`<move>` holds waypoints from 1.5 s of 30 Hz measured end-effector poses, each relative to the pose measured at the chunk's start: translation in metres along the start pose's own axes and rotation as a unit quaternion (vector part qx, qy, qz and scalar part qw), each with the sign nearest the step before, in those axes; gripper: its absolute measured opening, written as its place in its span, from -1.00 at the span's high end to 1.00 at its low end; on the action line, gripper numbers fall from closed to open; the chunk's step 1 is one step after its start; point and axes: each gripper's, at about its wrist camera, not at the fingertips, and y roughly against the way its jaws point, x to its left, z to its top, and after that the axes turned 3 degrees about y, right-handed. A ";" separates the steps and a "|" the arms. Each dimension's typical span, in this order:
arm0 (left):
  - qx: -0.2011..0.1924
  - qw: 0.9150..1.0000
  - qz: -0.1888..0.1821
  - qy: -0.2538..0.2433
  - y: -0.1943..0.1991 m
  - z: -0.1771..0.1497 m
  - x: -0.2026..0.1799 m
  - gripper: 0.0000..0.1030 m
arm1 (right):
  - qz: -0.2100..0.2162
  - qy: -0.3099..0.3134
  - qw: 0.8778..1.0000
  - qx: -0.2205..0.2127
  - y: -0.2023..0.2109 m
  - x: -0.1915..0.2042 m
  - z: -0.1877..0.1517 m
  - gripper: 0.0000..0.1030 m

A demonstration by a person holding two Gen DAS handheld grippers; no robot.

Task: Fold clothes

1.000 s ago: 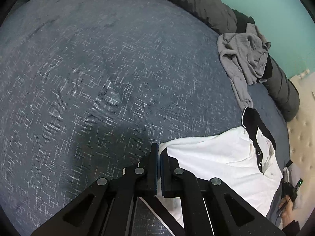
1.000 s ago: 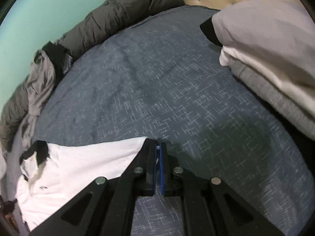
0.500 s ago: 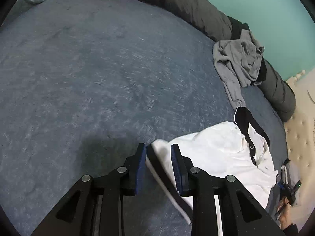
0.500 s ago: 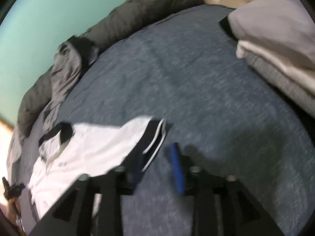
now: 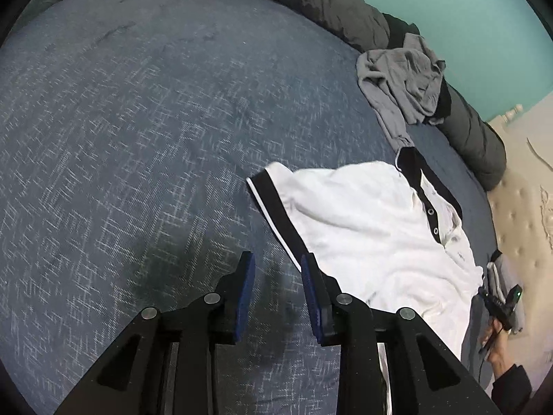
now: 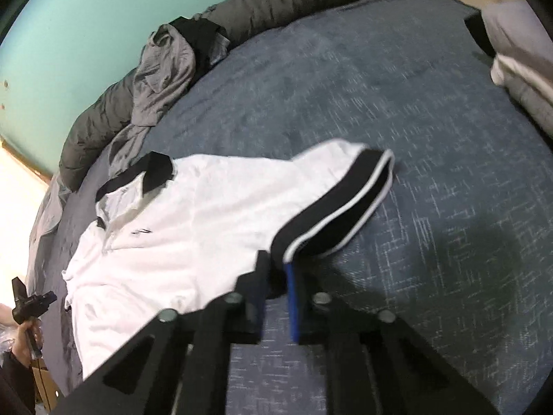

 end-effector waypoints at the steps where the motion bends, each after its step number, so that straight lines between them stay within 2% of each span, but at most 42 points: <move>1: 0.001 1.000 -0.002 -0.001 0.000 -0.001 -0.002 0.41 | -0.002 0.004 1.000 -0.003 0.005 0.003 0.003 0.88; 4: 0.000 1.000 -0.014 -0.004 0.003 -0.005 -0.007 0.41 | -0.015 0.019 1.000 0.012 0.022 0.015 0.017 0.89; 6: -0.003 0.999 -0.032 0.001 0.008 -0.009 -0.010 0.40 | -0.011 0.024 0.998 0.049 0.024 0.021 0.025 0.89; 8: -0.001 0.999 -0.042 0.002 0.009 -0.012 -0.014 0.38 | -0.030 0.014 0.994 0.101 0.019 0.016 0.028 0.89; 10: 0.001 0.999 -0.048 -0.001 0.011 -0.015 -0.020 0.37 | -0.051 -0.002 0.991 0.126 0.011 0.005 0.027 0.89; 15: 0.009 0.998 -0.054 -0.017 0.015 -0.021 -0.031 0.35 | -0.013 -0.050 0.996 0.076 0.005 -0.013 0.017 0.87; 17: 0.010 0.998 -0.055 -0.022 0.017 -0.022 -0.034 0.32 | -0.011 -0.053 0.997 0.053 0.009 -0.016 0.011 0.75; 19: 0.010 0.998 -0.056 -0.025 0.019 -0.023 -0.035 0.27 | 0.001 -0.058 0.998 0.012 0.024 -0.019 0.006 0.26; 21: 0.011 0.998 -0.058 -0.026 0.021 -0.025 -0.035 0.25 | 0.018 -0.066 0.998 -0.006 0.029 -0.019 -0.003 0.09; 23: 0.013 0.998 -0.059 -0.027 0.019 -0.027 -0.035 0.24 | 0.042 -0.068 0.997 -0.006 0.029 -0.021 -0.015 0.10; 27: 0.017 0.998 -0.061 -0.020 0.015 -0.032 -0.035 0.23 | 0.054 -0.069 0.996 0.001 0.013 -0.015 -0.028 0.09; 30: 0.020 0.998 -0.062 -0.020 0.012 -0.036 -0.038 0.23 | 0.072 -0.075 0.994 -0.016 0.011 -0.013 -0.030 0.09; 32: 0.021 0.998 -0.062 -0.022 0.012 -0.037 -0.041 0.23 | 0.075 -0.061 0.995 -0.010 0.003 -0.008 -0.028 0.10; 33: 0.021 0.998 -0.063 -0.023 0.012 -0.038 -0.042 0.23 | 0.073 -0.048 0.996 -0.003 -0.001 -0.004 -0.027 0.25; 34: 0.021 0.998 -0.063 -0.023 0.012 -0.038 -0.042 0.23 | 0.070 -0.034 0.997 0.003 -0.004 0.000 -0.027 0.56; 36: 0.021 0.997 -0.063 -0.024 0.012 -0.038 -0.043 0.23 | 0.070 -0.023 0.997 0.009 -0.003 0.003 -0.028 0.57; 39: 0.023 0.997 -0.063 -0.024 0.012 -0.039 -0.043 0.23 | 0.066 -0.017 0.998 0.009 0.006 0.002 -0.028 0.72; 45: 0.030 0.997 -0.068 -0.024 0.011 -0.046 -0.044 0.23 | 0.039 -0.027 0.997 0.065 0.014 -0.005 -0.035 0.78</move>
